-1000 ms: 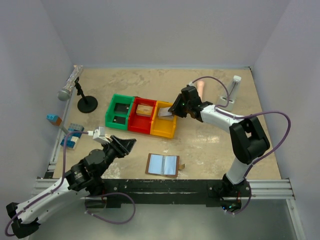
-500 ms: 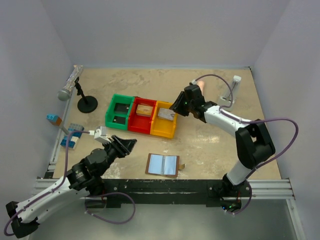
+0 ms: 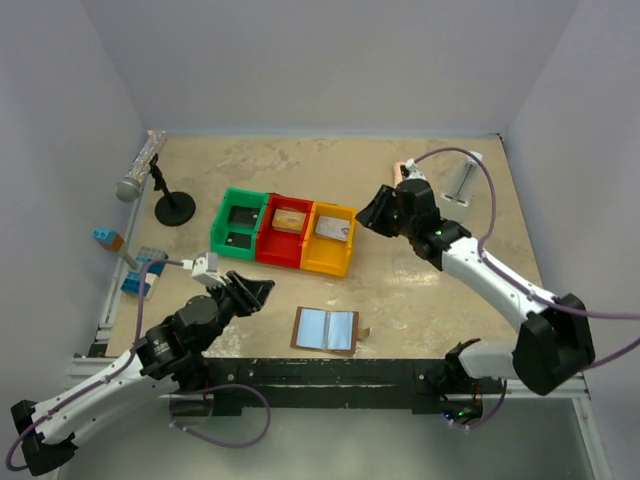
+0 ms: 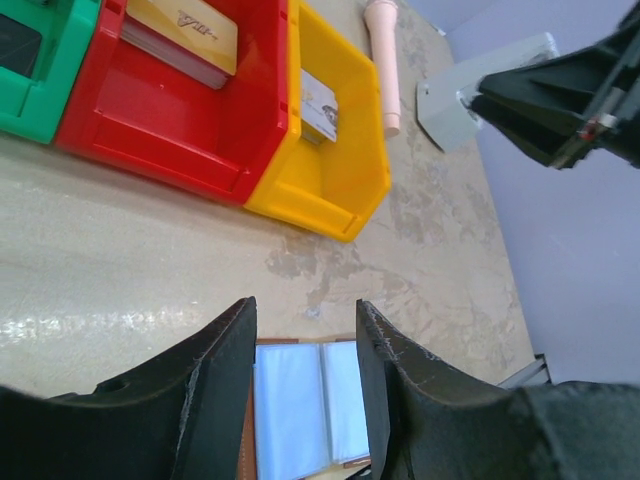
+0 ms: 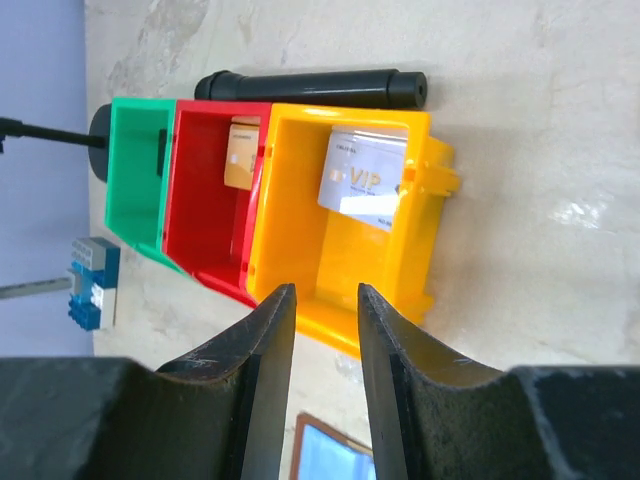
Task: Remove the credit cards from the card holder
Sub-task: Reset both arms
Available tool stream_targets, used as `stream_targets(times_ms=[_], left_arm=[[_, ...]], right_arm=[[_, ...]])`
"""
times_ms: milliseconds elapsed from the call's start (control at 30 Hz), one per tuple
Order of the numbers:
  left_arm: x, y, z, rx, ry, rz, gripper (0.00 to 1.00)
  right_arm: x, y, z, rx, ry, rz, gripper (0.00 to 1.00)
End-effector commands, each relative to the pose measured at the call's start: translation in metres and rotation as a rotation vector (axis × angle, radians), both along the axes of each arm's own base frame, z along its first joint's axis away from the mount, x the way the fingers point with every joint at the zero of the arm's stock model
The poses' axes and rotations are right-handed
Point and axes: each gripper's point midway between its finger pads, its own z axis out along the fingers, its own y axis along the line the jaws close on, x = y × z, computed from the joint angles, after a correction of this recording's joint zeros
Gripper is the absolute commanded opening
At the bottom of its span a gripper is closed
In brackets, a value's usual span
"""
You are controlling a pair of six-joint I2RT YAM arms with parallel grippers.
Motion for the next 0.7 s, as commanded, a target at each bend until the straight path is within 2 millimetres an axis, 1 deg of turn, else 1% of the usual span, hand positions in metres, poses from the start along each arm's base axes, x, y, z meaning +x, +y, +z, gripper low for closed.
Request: stream_targets(times_ms=[0,67,100,133,200,233,267,300,333,400,467,500,533,600,667], left_arm=[[0.003,0.007,0.014,0.100,-0.035,0.002,0.50],[0.004,0.012,0.018,0.175,-0.025,0.007,0.52],[0.004,0.015,0.017,0.219,-0.017,0.009,0.53],[0.005,0.019,0.020,0.249,-0.008,0.020,0.54],[0.006,0.028,0.018,0.322,0.030,0.047,0.56],[0.007,0.029,0.022,0.340,0.038,0.056,0.59],[0.007,0.030,0.022,0.357,0.051,0.059,0.63],[0.007,0.030,0.025,0.362,0.059,0.060,0.71],[0.006,0.028,0.027,0.354,0.064,0.052,0.73],[0.004,0.026,0.032,0.318,0.073,0.050,0.75],[0.001,0.027,0.033,0.270,0.093,0.061,0.75],[0.000,0.028,0.033,0.259,0.102,0.067,0.76],[-0.002,0.029,0.031,0.253,0.113,0.070,0.76],[-0.004,0.032,0.027,0.253,0.141,0.082,0.76],[-0.006,0.034,0.024,0.259,0.164,0.089,0.75]], right_arm=[[-0.031,-0.029,0.002,-0.140,-0.086,0.040,0.36],[-0.055,-0.039,0.001,-0.222,-0.142,0.071,0.36],[-0.069,-0.044,0.004,-0.264,-0.191,0.079,0.36],[-0.080,-0.050,0.004,-0.304,-0.222,0.088,0.36],[-0.101,-0.062,-0.005,-0.354,-0.225,0.099,0.36],[-0.110,-0.067,-0.008,-0.355,-0.220,0.101,0.36],[-0.119,-0.073,-0.015,-0.361,-0.206,0.106,0.36],[-0.128,-0.078,-0.021,-0.359,-0.197,0.108,0.36],[-0.137,-0.084,-0.026,-0.353,-0.187,0.105,0.36],[-0.154,-0.092,-0.042,-0.336,-0.161,0.114,0.35],[-0.166,-0.097,-0.052,-0.314,-0.169,0.130,0.36],[-0.169,-0.099,-0.053,-0.301,-0.183,0.131,0.37],[-0.171,-0.096,-0.054,-0.276,-0.195,0.141,0.38],[-0.172,-0.088,-0.047,-0.237,-0.229,0.173,0.38],[-0.171,-0.088,-0.047,-0.242,-0.216,0.172,0.38]])
